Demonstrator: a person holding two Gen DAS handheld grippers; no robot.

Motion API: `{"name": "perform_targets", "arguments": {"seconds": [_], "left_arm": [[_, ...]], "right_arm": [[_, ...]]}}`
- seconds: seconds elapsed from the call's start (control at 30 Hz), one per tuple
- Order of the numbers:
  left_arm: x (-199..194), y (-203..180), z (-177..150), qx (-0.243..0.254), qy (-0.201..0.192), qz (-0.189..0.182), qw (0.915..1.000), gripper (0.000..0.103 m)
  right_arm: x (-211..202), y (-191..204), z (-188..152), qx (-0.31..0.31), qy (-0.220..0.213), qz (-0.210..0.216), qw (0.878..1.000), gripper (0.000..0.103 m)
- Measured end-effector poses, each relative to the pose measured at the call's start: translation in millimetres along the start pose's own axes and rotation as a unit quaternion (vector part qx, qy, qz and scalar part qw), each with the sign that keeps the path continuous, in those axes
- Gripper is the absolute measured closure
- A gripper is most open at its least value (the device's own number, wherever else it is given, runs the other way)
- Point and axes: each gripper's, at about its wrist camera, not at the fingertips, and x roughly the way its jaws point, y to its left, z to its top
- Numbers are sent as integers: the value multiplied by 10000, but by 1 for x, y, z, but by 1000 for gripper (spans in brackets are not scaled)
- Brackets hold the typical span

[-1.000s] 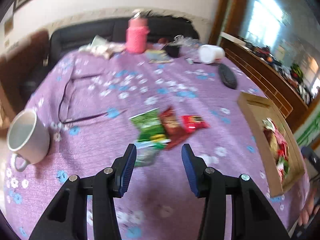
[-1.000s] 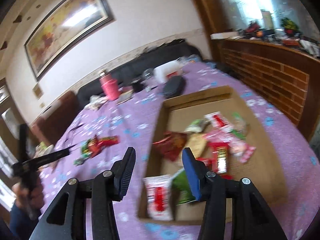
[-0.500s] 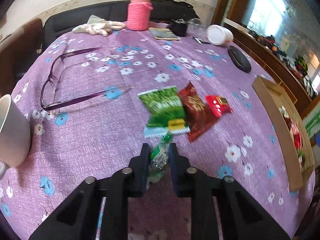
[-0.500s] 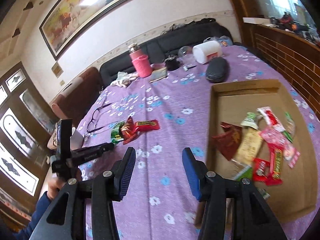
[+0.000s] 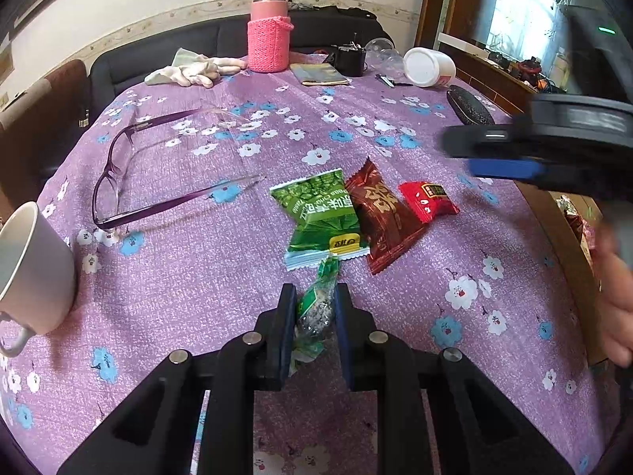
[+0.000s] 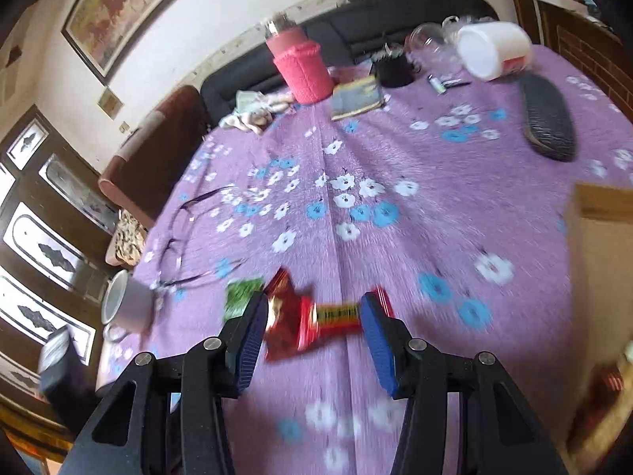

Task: Organize snacks
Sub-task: 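Grasp another red candy bar with the right gripper while the left gripper holds the clear packet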

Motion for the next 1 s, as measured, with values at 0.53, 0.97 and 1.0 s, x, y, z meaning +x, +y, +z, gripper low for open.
{"name": "perform_targets", "arguments": {"seconds": [0.53,0.97,1.0], "left_arm": [[-4,9,2,-231,-15,-96,9997,85],[-2,12,2,-287,10,-59,9996,85],[-2,12,2,-298,11,-60,9995,85]], "right_arm": [[-4,11,-56,-32,1091,851,9904,50],[26,-5,3,429,331,687,9962,50],[30,-6,-2,498,464,721,9951,50]]}}
